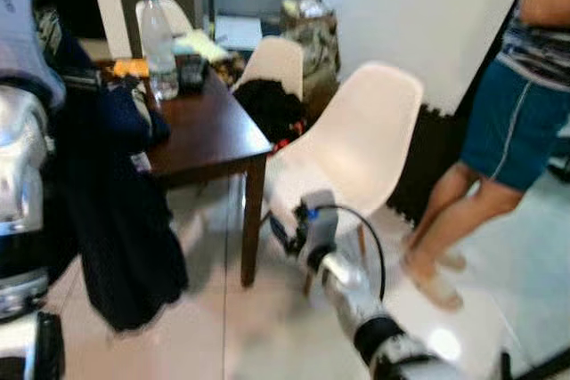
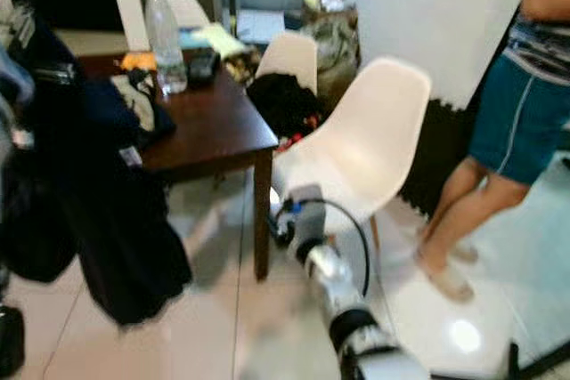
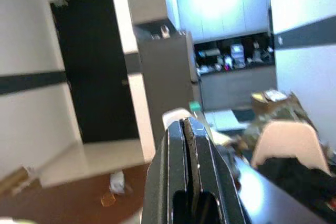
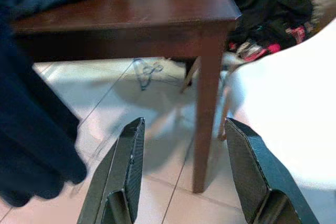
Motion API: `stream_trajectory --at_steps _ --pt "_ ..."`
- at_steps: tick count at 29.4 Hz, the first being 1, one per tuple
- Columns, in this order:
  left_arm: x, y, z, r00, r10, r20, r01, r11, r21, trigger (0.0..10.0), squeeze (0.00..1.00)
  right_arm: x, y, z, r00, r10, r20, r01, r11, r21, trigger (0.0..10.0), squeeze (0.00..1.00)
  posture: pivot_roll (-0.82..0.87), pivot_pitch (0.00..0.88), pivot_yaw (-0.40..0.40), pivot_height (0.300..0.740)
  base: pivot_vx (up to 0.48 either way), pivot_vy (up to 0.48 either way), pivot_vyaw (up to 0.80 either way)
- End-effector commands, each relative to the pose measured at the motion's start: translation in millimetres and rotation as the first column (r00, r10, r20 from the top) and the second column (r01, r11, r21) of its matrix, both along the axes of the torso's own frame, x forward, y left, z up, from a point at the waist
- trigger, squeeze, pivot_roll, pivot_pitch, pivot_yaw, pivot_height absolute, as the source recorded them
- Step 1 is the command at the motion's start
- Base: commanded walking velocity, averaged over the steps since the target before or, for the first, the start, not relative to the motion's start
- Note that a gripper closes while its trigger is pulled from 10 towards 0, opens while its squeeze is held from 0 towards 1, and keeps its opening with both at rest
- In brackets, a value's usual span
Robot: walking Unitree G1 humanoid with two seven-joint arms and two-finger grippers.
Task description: Hang hanger
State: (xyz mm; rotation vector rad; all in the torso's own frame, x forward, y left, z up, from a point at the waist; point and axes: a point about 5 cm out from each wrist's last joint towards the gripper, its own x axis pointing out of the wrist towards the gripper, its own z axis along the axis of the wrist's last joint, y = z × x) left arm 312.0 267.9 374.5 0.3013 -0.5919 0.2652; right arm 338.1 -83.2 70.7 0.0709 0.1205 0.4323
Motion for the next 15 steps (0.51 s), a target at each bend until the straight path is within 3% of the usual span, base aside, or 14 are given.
stream_trajectory --at_steps 1,2,6,11,15 --pt "-9.9 8.1 22 0.998 0.039 0.052 -0.041 0.998 0.037 10.0 0.00 -1.5 4.4 -2 1.000 0.005 -0.013 -0.005 1.000 0.013 10.0 0.00 0.23 0.000 -0.079 0.740 0.435 0.000 0.00" --pt "-9.9 8.1 22 0.998 0.039 0.052 -0.041 0.998 0.037 10.0 0.00 -1.5 4.4 -2 1.000 0.005 -0.013 -0.005 1.000 0.013 10.0 0.00 0.23 0.000 -0.079 0.740 0.435 0.000 0.00" --pt "-23.9 19.9 53 0.990 0.104 0.099 -0.112 0.991 0.076 10.0 0.00 -2.7 4.2 -3 1.000 0.006 -0.017 -0.005 1.000 0.018 10.0 0.00 0.23 0.000 -0.080 0.740 0.440 0.000 0.00" --pt "-30.5 25.6 62 0.985 0.139 0.106 -0.148 0.985 0.083 10.0 0.00 -3.2 4.4 -4 1.000 0.008 -0.020 -0.007 1.000 0.020 10.0 0.00 0.23 0.000 -0.080 0.740 0.439 0.000 0.00" --pt "-45.8 34.5 82 0.970 0.206 0.133 -0.220 0.970 0.106 10.0 0.00 -4.1 6.9 -5 0.999 0.036 -0.013 -0.036 0.999 -0.023 10.0 0.00 0.23 0.000 -0.082 0.740 0.439 0.000 0.00"
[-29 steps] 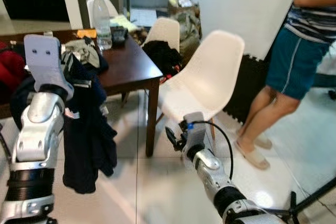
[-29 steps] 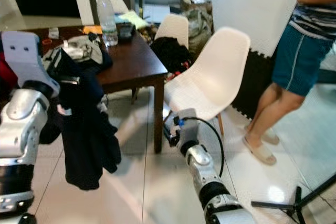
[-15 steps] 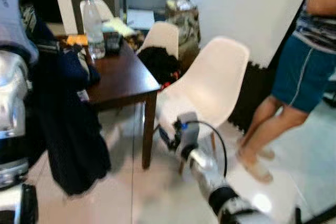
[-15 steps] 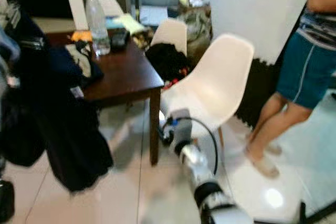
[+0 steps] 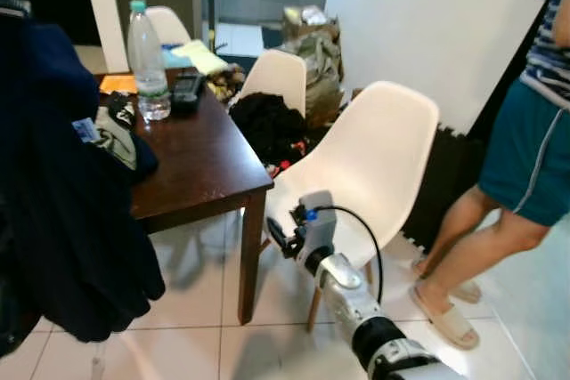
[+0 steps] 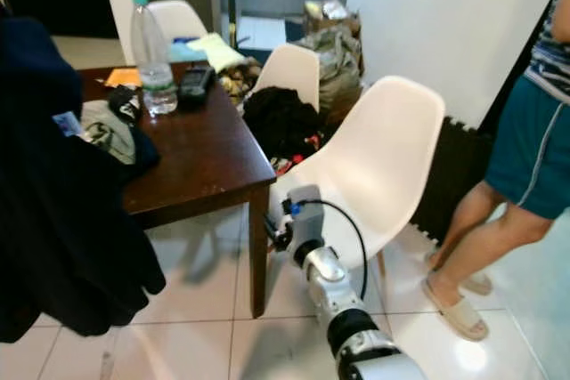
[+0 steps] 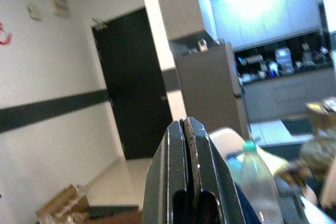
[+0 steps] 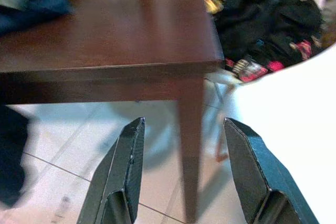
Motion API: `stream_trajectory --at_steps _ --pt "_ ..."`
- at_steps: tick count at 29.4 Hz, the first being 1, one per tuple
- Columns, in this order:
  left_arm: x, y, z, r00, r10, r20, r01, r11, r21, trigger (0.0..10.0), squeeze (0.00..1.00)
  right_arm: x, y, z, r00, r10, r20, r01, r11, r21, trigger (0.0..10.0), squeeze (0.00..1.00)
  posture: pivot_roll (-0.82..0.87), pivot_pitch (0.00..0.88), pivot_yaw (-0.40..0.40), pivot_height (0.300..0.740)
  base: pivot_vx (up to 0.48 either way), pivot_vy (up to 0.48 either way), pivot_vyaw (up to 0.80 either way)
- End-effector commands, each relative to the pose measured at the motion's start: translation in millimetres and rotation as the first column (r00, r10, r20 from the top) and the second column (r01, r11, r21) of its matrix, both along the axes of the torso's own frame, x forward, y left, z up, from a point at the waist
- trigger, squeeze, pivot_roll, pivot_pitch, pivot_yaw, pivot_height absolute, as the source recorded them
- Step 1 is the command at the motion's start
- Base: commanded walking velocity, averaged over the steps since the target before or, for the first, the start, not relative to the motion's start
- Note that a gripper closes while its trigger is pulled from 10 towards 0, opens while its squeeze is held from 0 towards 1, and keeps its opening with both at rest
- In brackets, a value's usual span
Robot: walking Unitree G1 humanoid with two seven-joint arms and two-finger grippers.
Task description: Hang hanger
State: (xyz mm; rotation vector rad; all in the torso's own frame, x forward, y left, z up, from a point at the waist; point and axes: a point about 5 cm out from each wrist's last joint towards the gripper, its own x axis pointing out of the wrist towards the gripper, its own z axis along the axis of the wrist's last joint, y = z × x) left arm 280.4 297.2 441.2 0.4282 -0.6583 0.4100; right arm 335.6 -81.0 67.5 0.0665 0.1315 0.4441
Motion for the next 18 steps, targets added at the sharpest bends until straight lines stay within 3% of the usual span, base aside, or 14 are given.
stream_trajectory --at_steps 1,9,12,18 --pt "-14.2 5.2 15 0.998 0.051 0.045 -0.052 0.998 0.031 10.0 0.00 -1.6 4.6 -1 1.000 0.023 -0.003 -0.023 1.000 -0.017 10.0 0.00 0.23 0.000 -0.082 0.740 0.439 0.000 0.00" --pt "-26.3 18.9 26 0.991 0.125 0.039 -0.127 0.991 0.044 10.0 0.00 -5.9 10.0 -6 0.998 0.057 -0.010 -0.058 0.998 -0.033 10.0 0.00 0.24 0.000 -0.079 0.740 0.440 0.000 0.66" --pt "-29.4 19.7 29 0.989 0.146 0.034 -0.147 0.988 0.044 10.0 0.00 -6.5 6.6 -7 0.999 0.038 -0.028 -0.037 0.999 0.015 10.0 0.00 0.24 0.001 -0.078 0.740 0.439 0.000 0.00" --pt "-32.4 20.7 32 0.984 0.179 0.019 -0.179 0.982 0.061 10.0 0.00 -6.8 3.9 -8 0.999 0.034 -0.031 -0.034 0.999 0.016 10.0 0.00 0.24 0.002 -0.077 0.740 0.438 0.000 0.00"
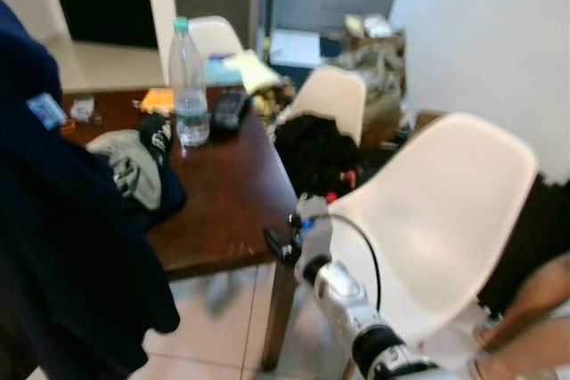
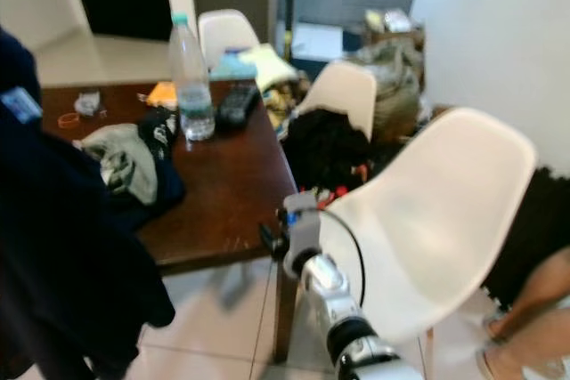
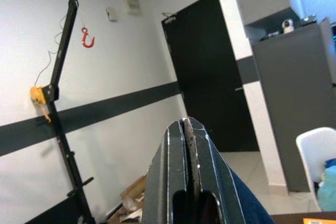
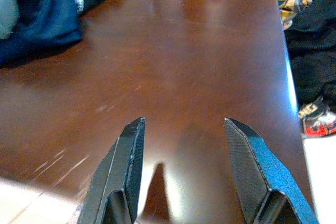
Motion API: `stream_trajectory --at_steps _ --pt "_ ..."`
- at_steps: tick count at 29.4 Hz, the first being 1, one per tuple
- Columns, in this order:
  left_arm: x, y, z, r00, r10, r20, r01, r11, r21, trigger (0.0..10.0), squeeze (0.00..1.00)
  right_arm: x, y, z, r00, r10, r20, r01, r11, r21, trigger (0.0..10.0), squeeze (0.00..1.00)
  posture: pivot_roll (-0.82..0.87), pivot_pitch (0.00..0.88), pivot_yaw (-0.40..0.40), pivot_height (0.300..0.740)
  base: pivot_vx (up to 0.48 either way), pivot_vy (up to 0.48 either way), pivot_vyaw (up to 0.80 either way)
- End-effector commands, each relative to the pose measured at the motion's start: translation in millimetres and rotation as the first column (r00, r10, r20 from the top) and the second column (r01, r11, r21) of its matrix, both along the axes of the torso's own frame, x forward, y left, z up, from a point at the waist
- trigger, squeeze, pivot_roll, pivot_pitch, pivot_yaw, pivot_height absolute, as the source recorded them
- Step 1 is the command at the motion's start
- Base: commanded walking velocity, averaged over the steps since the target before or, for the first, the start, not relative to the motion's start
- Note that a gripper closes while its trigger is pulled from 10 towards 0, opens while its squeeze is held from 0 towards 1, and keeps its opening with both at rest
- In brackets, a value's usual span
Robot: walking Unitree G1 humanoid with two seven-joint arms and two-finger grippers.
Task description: Hang hanger
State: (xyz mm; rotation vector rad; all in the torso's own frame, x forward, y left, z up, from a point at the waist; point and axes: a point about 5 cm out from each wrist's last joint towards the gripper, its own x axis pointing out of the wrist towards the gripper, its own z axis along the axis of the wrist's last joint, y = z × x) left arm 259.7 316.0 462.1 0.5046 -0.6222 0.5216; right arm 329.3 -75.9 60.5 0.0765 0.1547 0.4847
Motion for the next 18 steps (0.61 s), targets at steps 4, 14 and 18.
stream_trajectory --at_steps 4,14,18 --pt "-12.9 5.5 10 0.996 0.092 0.002 -0.092 0.995 0.049 10.0 0.00 -0.5 -2.3 -1 1.000 -0.008 -0.008 0.008 1.000 0.005 10.0 0.00 0.24 0.004 -0.076 0.740 0.438 0.000 0.00" --pt "0.0 27.1 -15 0.969 0.154 -0.193 -0.133 0.985 0.114 10.0 0.00 -1.4 0.0 -2 1.000 -0.003 -0.014 0.003 1.000 0.006 10.0 0.00 0.24 0.004 -0.079 0.740 0.420 0.000 0.00" --pt "22.9 17.1 -58 0.914 0.012 -0.405 0.022 0.997 0.079 10.0 0.00 -1.4 0.3 -2 1.000 -0.002 -0.013 0.002 1.000 0.007 10.0 0.00 0.24 0.003 -0.076 0.740 0.068 0.000 0.00"
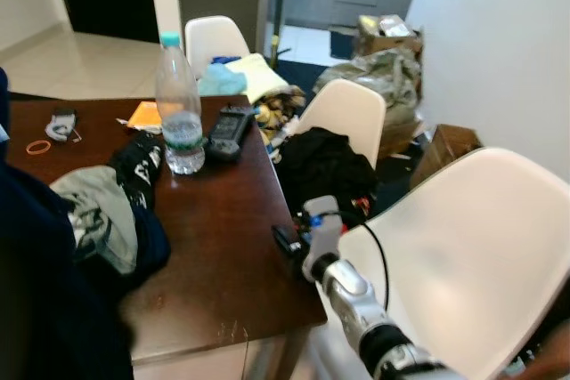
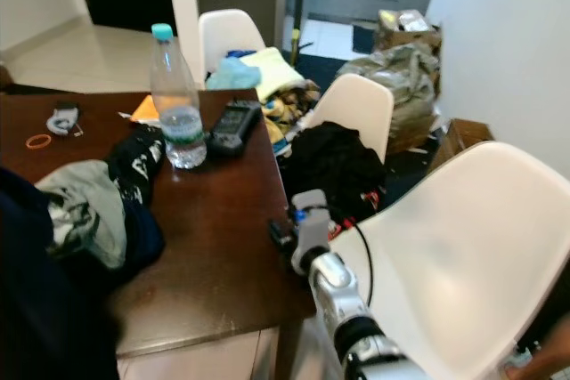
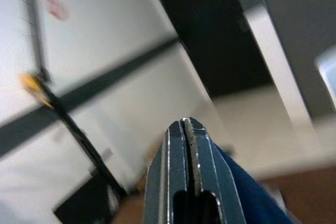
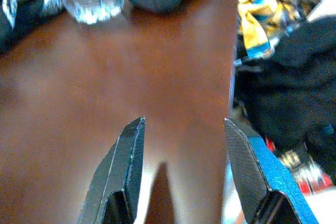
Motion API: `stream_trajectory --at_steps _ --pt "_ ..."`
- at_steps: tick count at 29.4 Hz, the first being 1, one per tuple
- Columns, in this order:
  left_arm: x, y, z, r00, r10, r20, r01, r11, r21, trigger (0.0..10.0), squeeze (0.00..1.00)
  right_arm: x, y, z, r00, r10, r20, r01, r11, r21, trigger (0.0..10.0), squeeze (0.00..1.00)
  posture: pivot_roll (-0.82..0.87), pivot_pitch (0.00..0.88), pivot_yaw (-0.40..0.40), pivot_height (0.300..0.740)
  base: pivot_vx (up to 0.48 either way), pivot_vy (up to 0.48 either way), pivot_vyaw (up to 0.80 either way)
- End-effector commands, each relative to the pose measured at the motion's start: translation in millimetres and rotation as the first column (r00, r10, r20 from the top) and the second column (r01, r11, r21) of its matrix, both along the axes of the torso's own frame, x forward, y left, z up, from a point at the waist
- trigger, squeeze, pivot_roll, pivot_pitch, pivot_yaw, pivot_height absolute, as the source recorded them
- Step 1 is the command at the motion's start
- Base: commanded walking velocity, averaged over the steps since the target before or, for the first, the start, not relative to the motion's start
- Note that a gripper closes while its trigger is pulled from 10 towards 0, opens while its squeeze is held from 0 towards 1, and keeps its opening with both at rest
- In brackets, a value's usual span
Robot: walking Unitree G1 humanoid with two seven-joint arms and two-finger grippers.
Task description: Hang hanger
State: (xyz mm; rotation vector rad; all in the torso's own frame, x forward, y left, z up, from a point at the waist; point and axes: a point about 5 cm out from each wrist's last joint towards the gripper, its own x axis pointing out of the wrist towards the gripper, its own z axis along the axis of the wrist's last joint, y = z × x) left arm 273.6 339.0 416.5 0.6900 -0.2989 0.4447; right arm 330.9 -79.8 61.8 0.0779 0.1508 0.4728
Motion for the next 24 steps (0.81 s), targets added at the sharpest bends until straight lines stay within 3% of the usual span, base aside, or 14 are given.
stream_trajectory --at_steps 1,3,4,5,7,8,10,17,18,24 --pt "18.8 -19.2 -38 0.974 -0.152 -0.165 0.144 0.988 -0.060 10.0 0.00 -2.6 4.0 -3 1.000 0.008 -0.015 -0.008 1.000 0.007 10.0 0.00 0.23 0.003 -0.073 0.740 0.000 0.000 0.00" --pt "18.8 -19.2 -38 0.974 -0.152 -0.165 0.144 0.988 -0.060 10.0 0.00 -2.6 4.0 -3 1.000 0.008 -0.015 -0.008 1.000 0.007 10.0 0.00 0.23 0.003 -0.073 0.740 0.000 0.000 0.00" --pt "25.2 -31.2 -61 0.946 -0.209 -0.249 0.195 0.978 -0.080 10.0 0.00 -2.3 3.4 -3 1.000 0.006 -0.014 -0.006 1.000 0.008 10.0 0.00 0.23 0.002 -0.071 0.740 0.000 0.000 0.00" --pt "25.2 -31.2 -61 0.946 -0.209 -0.249 0.195 0.978 -0.080 10.0 0.00 -2.3 3.4 -3 1.000 0.006 -0.014 -0.006 1.000 0.008 10.0 0.00 0.23 0.002 -0.071 0.740 0.000 0.000 0.00" --pt "29.8 -49.1 -95 0.879 -0.288 -0.379 0.263 0.957 -0.118 10.0 0.00 -2.2 1.0 -3 1.000 -0.001 -0.014 0.001 1.000 0.007 10.0 0.00 0.22 0.001 -0.071 0.740 0.000 0.000 0.00" --pt "29.8 -49.1 -95 0.879 -0.288 -0.379 0.263 0.957 -0.118 10.0 0.00 -2.2 1.0 -3 1.000 -0.001 -0.014 0.001 1.000 0.007 10.0 0.00 0.22 0.001 -0.071 0.740 0.000 0.000 0.00" --pt "30.1 -56.8 -115 0.836 -0.322 -0.445 0.291 0.947 -0.137 10.0 0.00 -3.0 -1.0 -4 1.000 -0.005 -0.016 0.005 1.000 0.005 10.0 0.00 0.22 0.002 -0.073 0.740 0.000 0.000 0.00" --pt "28.6 -60.1 -130 0.787 -0.382 -0.485 0.345 0.923 -0.169 10.0 0.00 -3.2 -1.9 -5 1.000 -0.005 -0.016 0.005 1.000 0.005 10.0 0.00 0.22 0.001 -0.075 0.740 0.000 0.000 0.00" --pt "28.0 -58.4 -134 0.782 -0.387 -0.489 0.337 0.922 -0.191 10.0 1.00 -3.3 -1.6 -5 1.000 -0.004 -0.016 0.004 1.000 0.005 10.0 0.00 0.22 0.001 -0.074 0.740 0.000 0.000 0.00" --pt "24.0 -55.6 -143 0.751 -0.368 -0.549 0.313 0.930 -0.195 10.0 1.00 -3.2 -1.6 -4 1.000 -0.005 -0.015 0.005 1.000 0.008 10.0 0.00 0.22 0.006 -0.076 0.740 0.000 0.000 0.00"
